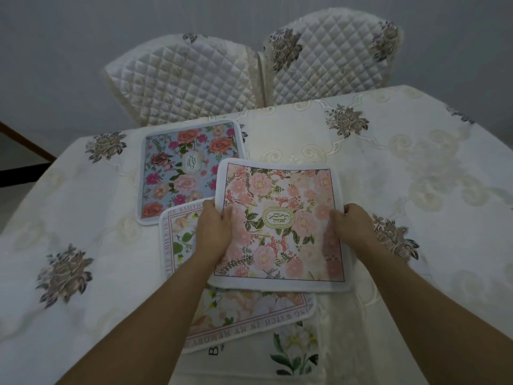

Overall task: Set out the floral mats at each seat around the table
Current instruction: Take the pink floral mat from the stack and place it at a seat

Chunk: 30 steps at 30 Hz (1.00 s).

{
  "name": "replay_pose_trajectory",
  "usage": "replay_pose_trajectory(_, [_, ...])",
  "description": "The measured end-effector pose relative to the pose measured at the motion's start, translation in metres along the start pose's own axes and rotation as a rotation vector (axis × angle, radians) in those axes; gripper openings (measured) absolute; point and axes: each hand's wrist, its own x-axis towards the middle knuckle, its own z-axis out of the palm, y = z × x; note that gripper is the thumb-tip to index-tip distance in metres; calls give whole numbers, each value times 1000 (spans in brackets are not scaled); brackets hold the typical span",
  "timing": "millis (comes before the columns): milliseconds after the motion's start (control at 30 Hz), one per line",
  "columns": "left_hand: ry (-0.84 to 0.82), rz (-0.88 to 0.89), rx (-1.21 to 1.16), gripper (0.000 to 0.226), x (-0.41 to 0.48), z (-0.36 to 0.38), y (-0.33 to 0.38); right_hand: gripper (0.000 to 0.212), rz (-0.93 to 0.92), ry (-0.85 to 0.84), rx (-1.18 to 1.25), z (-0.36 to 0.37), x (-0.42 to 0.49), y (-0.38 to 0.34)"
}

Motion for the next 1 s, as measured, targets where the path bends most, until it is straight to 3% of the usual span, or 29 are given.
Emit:
replay_pose_trajectory(167, [-45,53,-33,15,-24,-16,4,23,-77,1,118,-14,-31,-12])
replay_pose_trajectory(600, [3,151,-102,22,-120,-82,31,23,-212,184,102,-73,-136,-14])
replay_pose_trajectory(800, [-41,270,-100,20,-164,-96,41,24,-170,283,140,-102,-203,5])
replay_pose_trajectory(1000, [-174,456,-120,23,-219,-77,58,25,-59,485,143,-142,-295,63])
